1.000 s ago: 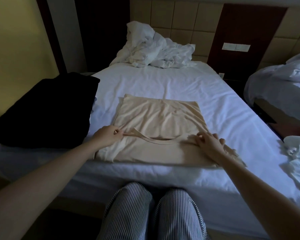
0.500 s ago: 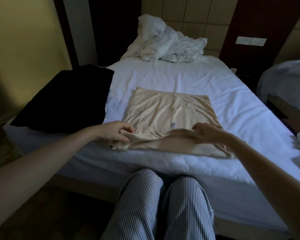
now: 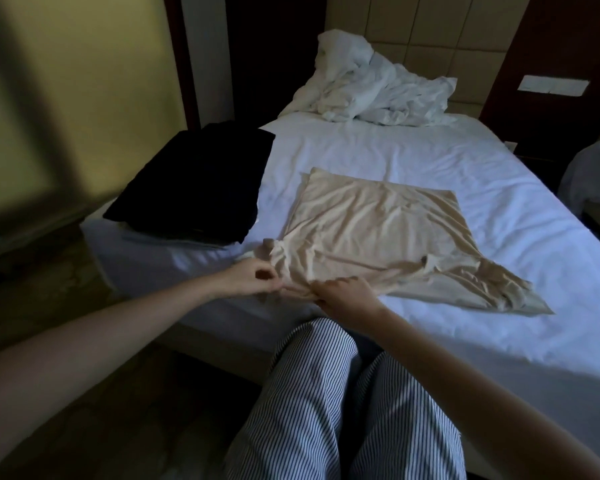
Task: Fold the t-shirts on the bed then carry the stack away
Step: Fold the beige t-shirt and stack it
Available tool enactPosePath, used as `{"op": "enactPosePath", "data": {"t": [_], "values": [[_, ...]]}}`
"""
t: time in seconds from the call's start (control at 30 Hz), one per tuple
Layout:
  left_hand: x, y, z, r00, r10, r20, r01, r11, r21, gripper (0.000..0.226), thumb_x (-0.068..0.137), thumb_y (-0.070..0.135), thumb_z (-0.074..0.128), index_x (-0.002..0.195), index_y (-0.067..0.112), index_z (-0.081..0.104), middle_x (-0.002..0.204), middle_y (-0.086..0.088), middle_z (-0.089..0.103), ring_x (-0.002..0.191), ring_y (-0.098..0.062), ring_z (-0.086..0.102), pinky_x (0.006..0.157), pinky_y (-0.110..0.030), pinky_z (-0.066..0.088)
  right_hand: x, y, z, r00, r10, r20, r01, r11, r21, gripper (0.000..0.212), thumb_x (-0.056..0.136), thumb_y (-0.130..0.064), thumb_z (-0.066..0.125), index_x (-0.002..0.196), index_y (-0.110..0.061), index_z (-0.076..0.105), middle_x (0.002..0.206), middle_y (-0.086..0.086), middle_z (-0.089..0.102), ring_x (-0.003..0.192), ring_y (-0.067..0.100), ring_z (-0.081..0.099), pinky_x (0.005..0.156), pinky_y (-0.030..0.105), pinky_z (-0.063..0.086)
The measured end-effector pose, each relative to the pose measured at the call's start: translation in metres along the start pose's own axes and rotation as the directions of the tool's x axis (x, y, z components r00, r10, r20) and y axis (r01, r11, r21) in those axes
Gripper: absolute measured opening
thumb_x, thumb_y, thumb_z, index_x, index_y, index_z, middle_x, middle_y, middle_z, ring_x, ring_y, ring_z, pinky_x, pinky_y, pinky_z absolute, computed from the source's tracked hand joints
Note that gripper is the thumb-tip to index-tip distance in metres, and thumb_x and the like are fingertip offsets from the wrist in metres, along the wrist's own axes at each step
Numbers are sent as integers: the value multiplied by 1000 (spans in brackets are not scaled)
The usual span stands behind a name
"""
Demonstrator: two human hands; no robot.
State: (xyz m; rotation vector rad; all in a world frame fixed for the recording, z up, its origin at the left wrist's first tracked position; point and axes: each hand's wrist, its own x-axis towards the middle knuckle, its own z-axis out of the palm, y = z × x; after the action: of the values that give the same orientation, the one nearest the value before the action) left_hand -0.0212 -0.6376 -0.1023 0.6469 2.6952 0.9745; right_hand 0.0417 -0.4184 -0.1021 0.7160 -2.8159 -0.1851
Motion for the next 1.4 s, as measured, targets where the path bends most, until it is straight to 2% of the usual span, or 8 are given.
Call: {"op": "enactPosePath", "data": {"t": [0.1,0.23,0.43,0.67,0.9,1.07,1.23,1.4], "values": [[2,-13,9,815,-498,-298,391,851,-351,45,82,35,69,116,13,50,112,-5,53,108,-23,53,87,-36,44,-14,-10,0,1000,-20,20,18,996,91,44,96,-33,43,139,-27,37,133,4,54,104,33,61,75,39,46],[11,4,18,746,-654,124,356,234,-905,47,87,22,67,128,11,47,104,-5,56,104,-23,57,76,-37,51,-23,-22,6,999,-30,44,26,995,92,45,96,-31,42,140,-30,37,132,5,54,105,36,60,77,42,47],[18,-1,15,753,-648,113,328,222,-918,33,82,24,71,109,7,62,96,-9,67,81,-23,64,69,-36,54,-41,-33,37,983,-93,-161,109,989,96,43,61,-33,80,100,-30,62,68,-9,66,45,15,62,35,22,41],[40,93,-6,977,-215,2,80,356,-931,8,92,14,58,85,14,53,73,-4,60,65,-15,60,57,-28,50,-45,-35,25,950,52,-307,7,982,188,36,76,-41,41,107,-24,47,66,-9,65,46,14,60,31,19,33],[61,123,14,989,-40,140,137,581,-802,4,94,3,51,97,5,53,83,-8,54,66,-15,61,63,-25,58,-67,-29,38,949,93,-302,27,929,369,35,77,-31,46,105,-10,45,76,4,66,55,23,62,38,25,42],[56,89,40,978,166,123,-150,980,-127,29,87,25,62,113,10,63,103,-6,60,94,-17,57,83,-29,44,-79,-22,38,969,26,-246,87,894,440,30,77,-38,45,100,-20,44,82,3,66,66,26,63,50,26,46],[37,73,81,923,175,344,-361,706,609,79,84,65,48,146,49,2,157,0,-20,142,-30,-20,113,-52,-8,-84,-11,37,979,-125,-163,186,874,448,31,81,-32,51,107,-18,60,106,1,65,88,21,61,66,27,49],[46,87,83,942,159,297,-308,760,572,58,92,60,35,146,47,17,160,-4,-2,145,-29,-8,114,-49,-4,-94,28,15,951,79,-298,79,871,485,27,80,-21,52,102,-16,68,91,1,71,79,19,64,69,29,48]]}}
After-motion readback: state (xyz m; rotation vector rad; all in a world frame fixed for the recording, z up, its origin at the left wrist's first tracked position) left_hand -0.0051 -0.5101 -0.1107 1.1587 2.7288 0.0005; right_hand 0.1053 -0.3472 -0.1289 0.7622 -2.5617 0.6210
